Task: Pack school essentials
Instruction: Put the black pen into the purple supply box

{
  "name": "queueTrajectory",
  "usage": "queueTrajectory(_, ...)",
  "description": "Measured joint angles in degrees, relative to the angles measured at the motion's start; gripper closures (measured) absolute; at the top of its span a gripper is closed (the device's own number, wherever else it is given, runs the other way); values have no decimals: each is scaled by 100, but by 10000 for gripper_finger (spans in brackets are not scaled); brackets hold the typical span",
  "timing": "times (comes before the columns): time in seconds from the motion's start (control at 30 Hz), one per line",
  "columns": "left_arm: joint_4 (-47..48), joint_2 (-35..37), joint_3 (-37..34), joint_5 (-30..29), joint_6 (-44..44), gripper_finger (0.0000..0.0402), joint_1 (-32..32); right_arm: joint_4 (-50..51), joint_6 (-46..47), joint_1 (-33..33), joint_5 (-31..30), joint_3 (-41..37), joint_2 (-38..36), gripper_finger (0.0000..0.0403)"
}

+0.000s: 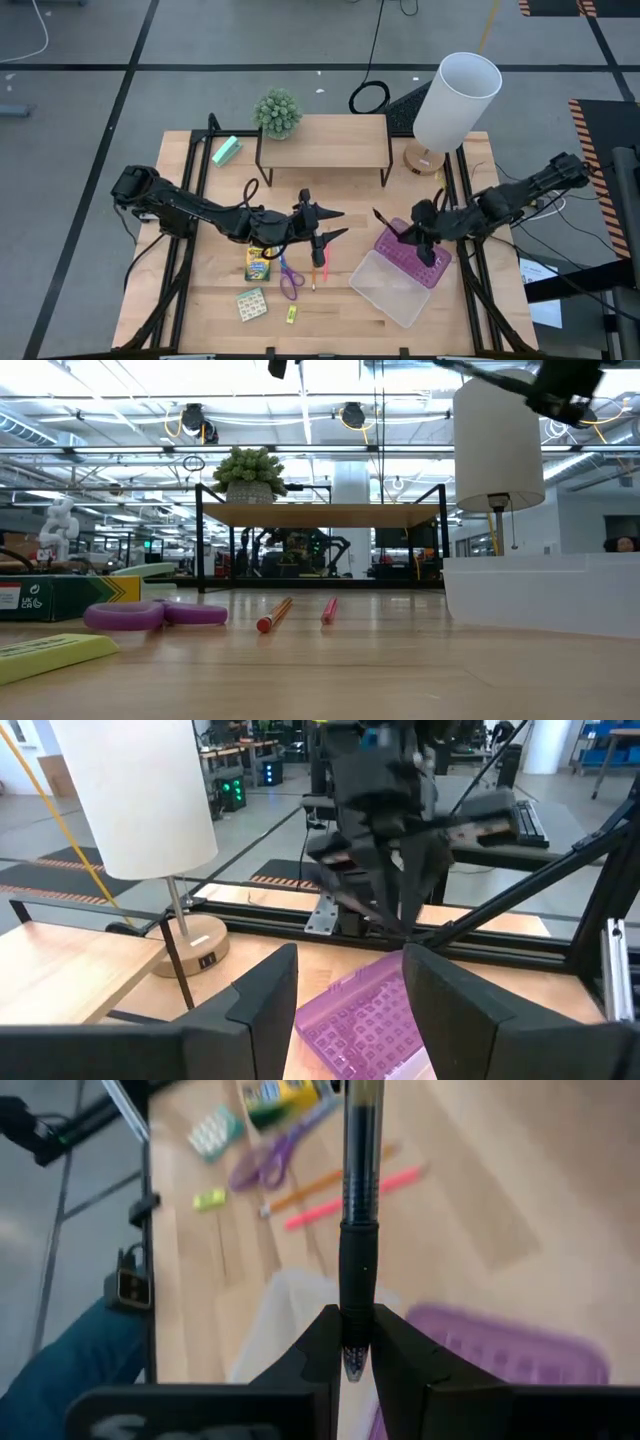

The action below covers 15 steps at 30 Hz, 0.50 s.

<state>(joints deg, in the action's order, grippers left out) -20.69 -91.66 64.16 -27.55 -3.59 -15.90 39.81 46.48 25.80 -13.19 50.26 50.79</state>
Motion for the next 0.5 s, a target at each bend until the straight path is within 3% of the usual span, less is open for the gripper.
queueTrajectory(0.5,243,0,0,2,-297,215,-107,162,2358,1197,769,-2,1380,369)
